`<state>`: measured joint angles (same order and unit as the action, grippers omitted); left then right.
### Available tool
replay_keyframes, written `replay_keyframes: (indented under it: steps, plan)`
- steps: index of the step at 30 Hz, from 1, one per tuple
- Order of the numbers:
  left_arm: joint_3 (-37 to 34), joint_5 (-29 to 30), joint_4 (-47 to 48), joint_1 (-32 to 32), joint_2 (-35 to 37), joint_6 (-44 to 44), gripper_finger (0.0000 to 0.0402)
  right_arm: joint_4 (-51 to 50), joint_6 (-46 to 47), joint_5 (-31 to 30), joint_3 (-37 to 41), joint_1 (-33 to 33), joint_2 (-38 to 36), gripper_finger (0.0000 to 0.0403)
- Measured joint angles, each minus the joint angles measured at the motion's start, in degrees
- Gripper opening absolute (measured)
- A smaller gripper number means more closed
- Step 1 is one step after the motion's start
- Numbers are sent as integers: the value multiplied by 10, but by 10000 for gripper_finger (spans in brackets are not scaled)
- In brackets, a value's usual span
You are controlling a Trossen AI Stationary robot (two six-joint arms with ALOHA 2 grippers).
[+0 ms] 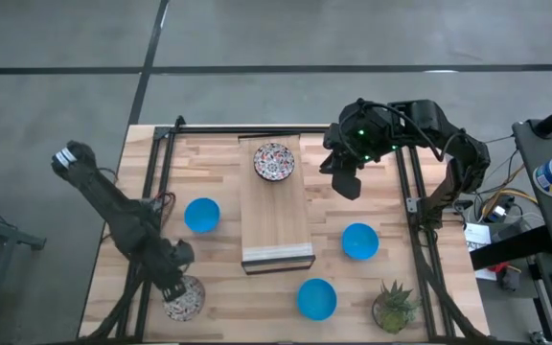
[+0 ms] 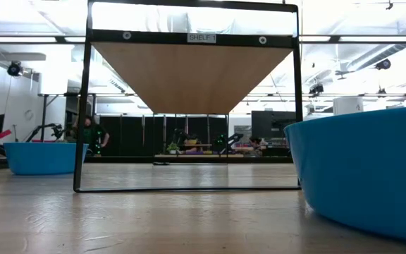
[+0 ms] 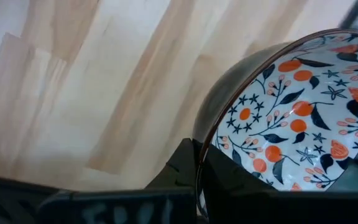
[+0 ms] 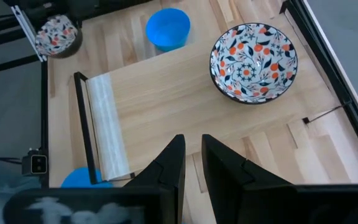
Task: Pick & Place Mini bowls
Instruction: Stack the white patterned bowl on top of the stacked white patterned bowls on the shelf
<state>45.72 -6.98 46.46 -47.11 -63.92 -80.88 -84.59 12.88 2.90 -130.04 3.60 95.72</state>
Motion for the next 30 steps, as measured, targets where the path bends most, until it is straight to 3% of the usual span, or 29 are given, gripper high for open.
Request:
replay_keyframes:
  steps: [5, 10, 16, 22, 30]
  plan:
    - [16, 38, -6, 1, 49, -57, 1, 4, 0, -1, 0, 0, 0, 52]
    - [45, 114, -4, 10, 80, -148, 1, 33, 0, -14, 6, 0, 0, 52]
    - [111, 216, -4, 39, 91, -176, 1, 51, -9, -14, 30, 0, 0, 52]
    - [185, 277, 26, 104, 90, -168, 1, 101, -16, -16, 45, 0, 0, 52]
    - [250, 274, 58, 243, 86, -104, 1, 254, -89, 9, 45, -7, 0, 52]
